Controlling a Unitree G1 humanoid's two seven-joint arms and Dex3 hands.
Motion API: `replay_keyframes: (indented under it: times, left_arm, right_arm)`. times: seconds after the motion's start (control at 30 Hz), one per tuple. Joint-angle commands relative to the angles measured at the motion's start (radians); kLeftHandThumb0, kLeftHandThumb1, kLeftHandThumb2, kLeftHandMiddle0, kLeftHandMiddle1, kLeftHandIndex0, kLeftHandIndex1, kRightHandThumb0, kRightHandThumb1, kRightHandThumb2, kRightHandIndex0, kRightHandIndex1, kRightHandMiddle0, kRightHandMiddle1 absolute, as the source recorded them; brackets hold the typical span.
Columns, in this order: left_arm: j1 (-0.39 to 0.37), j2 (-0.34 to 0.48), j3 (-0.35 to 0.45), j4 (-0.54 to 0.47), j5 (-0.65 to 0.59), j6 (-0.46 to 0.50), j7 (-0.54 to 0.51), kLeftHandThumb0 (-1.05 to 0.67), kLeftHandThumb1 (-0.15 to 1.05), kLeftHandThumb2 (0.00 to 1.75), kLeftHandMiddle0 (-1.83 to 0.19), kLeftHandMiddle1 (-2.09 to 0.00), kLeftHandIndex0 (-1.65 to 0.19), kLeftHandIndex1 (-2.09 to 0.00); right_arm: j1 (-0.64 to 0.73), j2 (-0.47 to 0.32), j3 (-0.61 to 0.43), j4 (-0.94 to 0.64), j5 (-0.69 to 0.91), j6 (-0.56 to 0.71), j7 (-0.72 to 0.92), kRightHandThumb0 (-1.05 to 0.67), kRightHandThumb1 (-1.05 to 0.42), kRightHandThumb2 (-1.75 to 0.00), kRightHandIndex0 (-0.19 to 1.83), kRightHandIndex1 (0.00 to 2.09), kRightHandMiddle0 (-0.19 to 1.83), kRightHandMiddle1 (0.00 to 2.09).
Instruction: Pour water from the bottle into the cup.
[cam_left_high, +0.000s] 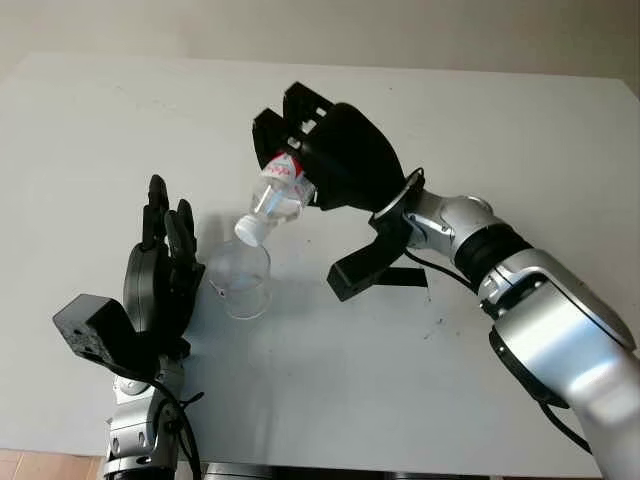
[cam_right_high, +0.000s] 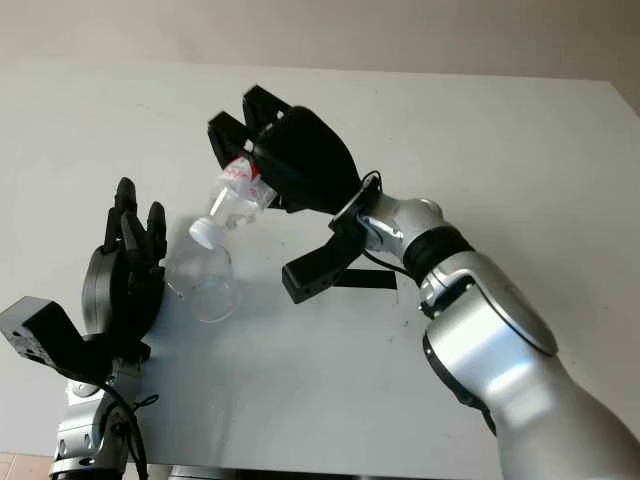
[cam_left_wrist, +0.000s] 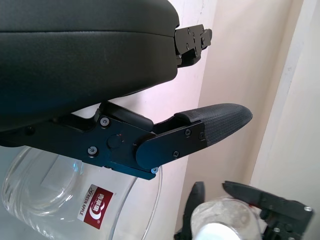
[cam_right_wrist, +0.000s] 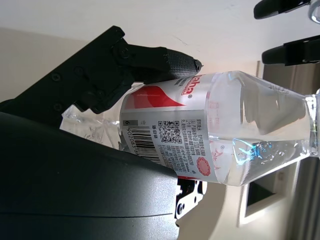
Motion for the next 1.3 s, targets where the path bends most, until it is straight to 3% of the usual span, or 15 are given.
replay_keyframes:
  times: [0.0, 0.3, 0.5, 0.77, 1.0, 1.13, 1.2, 1.27]
  left_arm:
    - [-0.003, -0.004, -0.002, -0.003, 0.006, -0.008, 0.004, -0.77, 1.05, 0.73, 0.07, -0.06, 0.13, -0.06]
    - [-0.003, -0.004, -0.008, 0.008, 0.006, -0.015, -0.005, -0.77, 1.05, 0.72, 0.07, -0.05, 0.14, -0.05]
    - [-0.004, -0.014, -0.009, 0.017, 0.006, -0.027, -0.001, -0.77, 1.05, 0.72, 0.08, -0.05, 0.14, -0.05]
    - [-0.005, -0.016, -0.011, 0.022, 0.017, -0.034, 0.004, -0.77, 1.05, 0.73, 0.08, -0.05, 0.14, -0.05]
    - [-0.008, -0.015, -0.009, 0.027, 0.017, -0.034, 0.005, -0.78, 1.05, 0.73, 0.08, -0.05, 0.14, -0.05]
    - [-0.006, -0.014, -0.009, 0.025, 0.019, -0.032, 0.008, -0.78, 1.05, 0.73, 0.08, -0.06, 0.14, -0.05]
    - [-0.003, -0.013, -0.008, 0.022, 0.016, -0.034, 0.005, -0.78, 1.05, 0.73, 0.08, -0.05, 0.14, -0.05]
    - [-0.002, -0.014, -0.007, 0.02, 0.014, -0.034, 0.005, -0.78, 1.05, 0.73, 0.08, -0.06, 0.14, -0.05]
  right_arm:
    - [-0.033, -0.013, 0.012, -0.016, -0.013, 0.006, -0.021, -0.2, -0.7, -0.88, 1.31, 2.09, 0.94, 2.09]
    - [-0.06, -0.016, 0.066, -0.02, -0.084, 0.072, -0.086, -0.31, -0.99, -0.24, 1.18, 2.09, 0.95, 2.09]
    - [-0.066, -0.013, 0.099, -0.023, -0.12, 0.132, -0.119, -0.36, -1.01, -0.11, 1.07, 2.09, 0.84, 2.09]
    - [-0.066, -0.008, 0.111, -0.019, -0.119, 0.148, -0.132, -0.36, -1.01, -0.07, 1.05, 2.09, 0.82, 2.09]
    - [-0.053, 0.0, 0.081, -0.011, -0.068, 0.127, -0.11, -0.33, -1.04, -0.07, 1.14, 2.09, 0.86, 2.09]
    - [-0.019, 0.007, -0.012, -0.013, 0.08, 0.043, 0.011, -0.23, -1.02, -0.21, 1.29, 2.09, 0.92, 2.09]
    - [0.012, 0.006, -0.081, -0.022, 0.184, 0.012, 0.11, -0.15, -0.79, -0.64, 1.32, 2.09, 0.87, 2.09]
    - [0.045, 0.007, -0.156, -0.038, 0.295, -0.005, 0.235, -0.11, -0.75, -0.79, 1.34, 2.09, 0.88, 2.09]
